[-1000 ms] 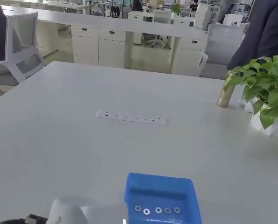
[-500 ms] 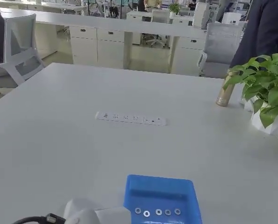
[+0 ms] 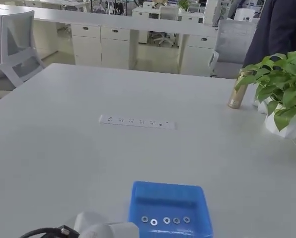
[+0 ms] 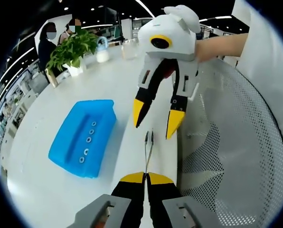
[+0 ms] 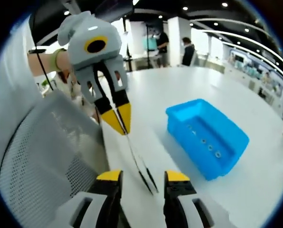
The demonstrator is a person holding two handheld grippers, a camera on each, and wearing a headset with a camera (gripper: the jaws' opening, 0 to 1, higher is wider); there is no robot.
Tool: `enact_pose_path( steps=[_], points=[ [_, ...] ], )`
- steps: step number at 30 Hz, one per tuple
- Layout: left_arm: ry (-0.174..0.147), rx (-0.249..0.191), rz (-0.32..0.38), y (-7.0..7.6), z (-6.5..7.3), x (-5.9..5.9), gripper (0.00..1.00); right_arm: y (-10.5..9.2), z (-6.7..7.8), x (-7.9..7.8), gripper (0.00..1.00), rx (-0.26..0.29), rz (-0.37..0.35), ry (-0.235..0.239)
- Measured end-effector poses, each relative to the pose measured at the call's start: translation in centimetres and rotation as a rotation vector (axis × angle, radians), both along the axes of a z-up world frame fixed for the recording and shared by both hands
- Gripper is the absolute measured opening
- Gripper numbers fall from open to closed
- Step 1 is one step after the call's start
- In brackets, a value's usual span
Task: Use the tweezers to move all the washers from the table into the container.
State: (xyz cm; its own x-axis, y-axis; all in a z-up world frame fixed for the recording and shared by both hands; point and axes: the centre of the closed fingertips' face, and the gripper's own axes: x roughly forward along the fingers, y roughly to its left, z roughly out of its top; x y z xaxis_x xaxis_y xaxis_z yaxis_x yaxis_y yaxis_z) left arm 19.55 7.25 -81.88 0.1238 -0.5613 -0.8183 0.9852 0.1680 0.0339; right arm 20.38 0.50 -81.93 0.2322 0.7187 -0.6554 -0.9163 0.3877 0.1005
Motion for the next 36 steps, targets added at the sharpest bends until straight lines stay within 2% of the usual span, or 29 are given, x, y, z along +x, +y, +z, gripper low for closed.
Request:
enact_pose_path(
  steps=[2,7,12,16,19,21,26,29,31,36],
  points=[
    [0.012,0.019,-0.002,0.0,-0.4,-0.1,0.0,-1.1,0.3,0.1,0.35,0.011,-0.04,-0.006],
    [0.024,0.105,-0.036,0.1,-1.5,-0.2,0.0,-3.2,0.7,0.7,0.39,0.018,-0.132,-0.016],
    [0.035,0.183,-0.064,0.2,-2.4,0.0,0.0,-4.5,1.2,0.8,0.43,0.031,-0.196,-0.017],
    [0.048,0.228,-0.075,0.4,-3.1,0.0,0.0,-5.2,1.3,0.9,0.46,0.035,-0.233,-0.019],
    [0.07,0.263,-0.076,0.6,-3.5,-0.2,0.0,-5.5,1.4,0.9,0.48,0.041,-0.257,-0.021],
    [0.101,0.29,-0.067,0.8,-3.8,-0.5,0.0,-5.7,1.5,1.0,0.48,0.042,-0.267,-0.021],
    [0.129,0.338,-0.055,0.8,-4.3,-0.5,0.0,-5.7,1.6,1.3,0.49,0.048,-0.286,-0.028],
    [0.141,0.384,-0.063,1.0,-4.7,-0.6,0.0,-5.9,1.7,1.4,0.5,0.051,-0.293,-0.03],
    [0.143,0.398,-0.066,1.1,-4.9,-0.5,0.0,-6.0,1.7,1.5,0.5,0.052,-0.298,-0.033],
    [0.161,0.403,-0.057,1.2,-4.8,-0.5,0.0,-6.2,1.8,1.7,0.5,0.059,-0.312,-0.038]
  ],
)
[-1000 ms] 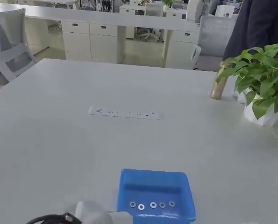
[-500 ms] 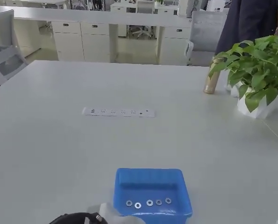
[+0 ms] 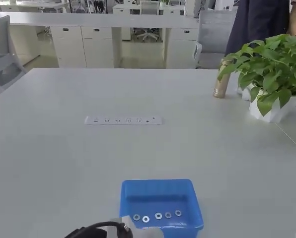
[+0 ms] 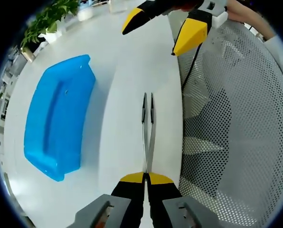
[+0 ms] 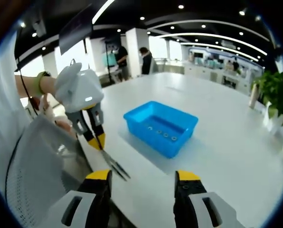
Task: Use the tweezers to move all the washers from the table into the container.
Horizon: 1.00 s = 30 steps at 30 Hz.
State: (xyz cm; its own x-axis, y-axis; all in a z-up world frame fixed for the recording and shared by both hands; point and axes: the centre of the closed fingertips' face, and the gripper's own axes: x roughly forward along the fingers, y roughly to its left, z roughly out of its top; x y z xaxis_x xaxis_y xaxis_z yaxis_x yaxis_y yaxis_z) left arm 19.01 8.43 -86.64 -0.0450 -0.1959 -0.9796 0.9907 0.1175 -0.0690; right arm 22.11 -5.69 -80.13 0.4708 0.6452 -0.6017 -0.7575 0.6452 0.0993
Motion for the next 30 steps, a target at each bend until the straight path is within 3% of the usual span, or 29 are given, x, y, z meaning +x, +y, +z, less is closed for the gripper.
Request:
enact_pose_path(
  steps=[8,10,14,19,22,25,26,30],
  points=[
    [0.016,-0.038,0.03,0.2,0.2,-0.2,0.0,-0.1,0.6,0.2,0.5,0.013,-0.014,-0.018],
    [0.017,-0.054,0.058,0.4,0.6,-0.1,0.0,0.0,0.9,0.0,0.51,0.016,-0.016,-0.023],
    [-0.024,-0.13,0.183,0.9,2.2,0.2,0.04,-0.3,1.5,-0.3,0.51,0.015,-0.01,-0.03],
    [-0.083,-0.266,0.375,2.1,4.8,0.2,0.11,-0.4,2.4,-0.7,0.53,0.024,0.0,-0.046],
    [-0.139,-0.387,0.506,2.8,6.8,0.3,0.14,-0.3,3.0,-0.7,0.54,0.041,-0.005,-0.055],
    [-0.18,-0.477,0.58,3.2,8.3,0.3,0.2,-0.5,3.6,-0.5,0.57,0.048,-0.015,-0.07],
    [-0.221,-0.523,0.612,3.4,9.1,0.6,0.22,-0.5,3.9,-0.5,0.58,0.051,-0.02,-0.078],
    [-0.335,-0.625,0.699,4.2,11.1,1.1,0.27,-0.6,5.5,-0.2,0.62,0.085,-0.041,-0.125]
  ],
)
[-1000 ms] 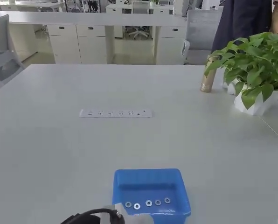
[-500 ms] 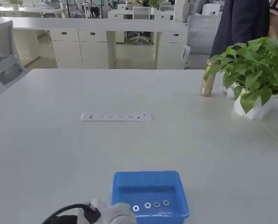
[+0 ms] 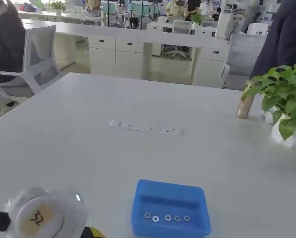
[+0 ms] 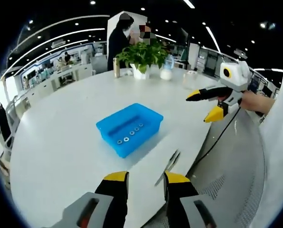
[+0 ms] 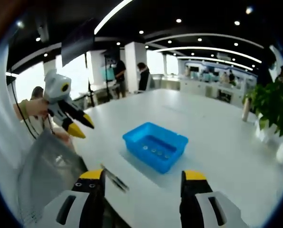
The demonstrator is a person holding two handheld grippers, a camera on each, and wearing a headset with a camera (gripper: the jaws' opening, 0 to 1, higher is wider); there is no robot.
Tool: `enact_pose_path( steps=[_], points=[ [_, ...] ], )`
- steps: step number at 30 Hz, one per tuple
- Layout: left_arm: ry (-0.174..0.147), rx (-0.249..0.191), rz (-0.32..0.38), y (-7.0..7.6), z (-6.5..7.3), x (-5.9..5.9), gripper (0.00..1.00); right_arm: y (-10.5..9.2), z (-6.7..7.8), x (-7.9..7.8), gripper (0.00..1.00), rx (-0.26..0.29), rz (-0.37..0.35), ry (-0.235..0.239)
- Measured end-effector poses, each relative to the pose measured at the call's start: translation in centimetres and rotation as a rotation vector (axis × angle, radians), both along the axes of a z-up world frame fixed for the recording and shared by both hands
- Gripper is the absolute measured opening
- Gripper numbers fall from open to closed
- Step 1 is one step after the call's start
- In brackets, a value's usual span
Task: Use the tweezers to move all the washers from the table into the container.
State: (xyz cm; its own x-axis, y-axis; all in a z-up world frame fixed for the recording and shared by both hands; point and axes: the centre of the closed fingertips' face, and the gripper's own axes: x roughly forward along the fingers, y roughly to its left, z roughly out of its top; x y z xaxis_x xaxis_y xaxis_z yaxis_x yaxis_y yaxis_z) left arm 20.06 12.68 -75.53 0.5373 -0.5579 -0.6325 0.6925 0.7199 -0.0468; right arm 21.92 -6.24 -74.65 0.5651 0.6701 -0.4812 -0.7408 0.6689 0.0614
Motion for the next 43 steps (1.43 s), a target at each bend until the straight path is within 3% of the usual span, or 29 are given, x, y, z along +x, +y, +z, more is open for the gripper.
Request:
enact_pose_path(
  steps=[4,6,8,11,15,19,25,28,29,37,43],
  points=[
    [-0.088,-0.076,0.091,0.2,1.5,0.3,0.39,-0.5,1.8,0.4,0.65,0.049,-0.034,-0.046],
    [-0.098,-0.11,0.127,0.2,1.8,0.3,0.48,-0.8,2.4,0.6,0.66,0.063,-0.047,-0.069],
    [-0.128,-0.162,0.163,-0.1,2.5,0.4,0.54,-1.2,2.8,0.9,0.7,0.069,-0.065,-0.086],
    [-0.155,-0.208,0.209,-0.1,2.9,0.5,0.57,-1.8,3.3,1.3,0.78,0.079,-0.096,-0.109],
    [-0.152,-0.213,0.234,0.0,2.1,0.1,0.65,-2.5,3.5,1.2,0.83,0.1,-0.137,-0.124],
    [-0.154,-0.266,0.28,-0.1,2.4,0.2,0.74,-3.0,3.4,1.0,0.87,0.098,-0.158,-0.128],
    [-0.221,-0.312,0.304,-0.3,4.0,0.8,0.86,-4.1,4.6,1.3,0.95,0.095,-0.213,-0.181],
    [-0.218,-0.309,0.298,-0.6,4.2,1.0,0.94,-4.6,4.8,1.4,0.99,0.117,-0.24,-0.191],
    [-0.234,-0.293,0.293,-0.6,4.4,1.2,0.94,-4.9,4.6,1.4,0.98,0.116,-0.247,-0.187],
    [-0.251,-0.29,0.284,-1.3,4.7,1.0,0.95,-5.2,4.7,1.4,0.99,0.131,-0.266,-0.195],
    [-0.246,-0.292,0.295,-0.8,4.4,0.7,0.95,-4.9,4.3,1.4,0.99,0.114,-0.258,-0.182]
  ],
)
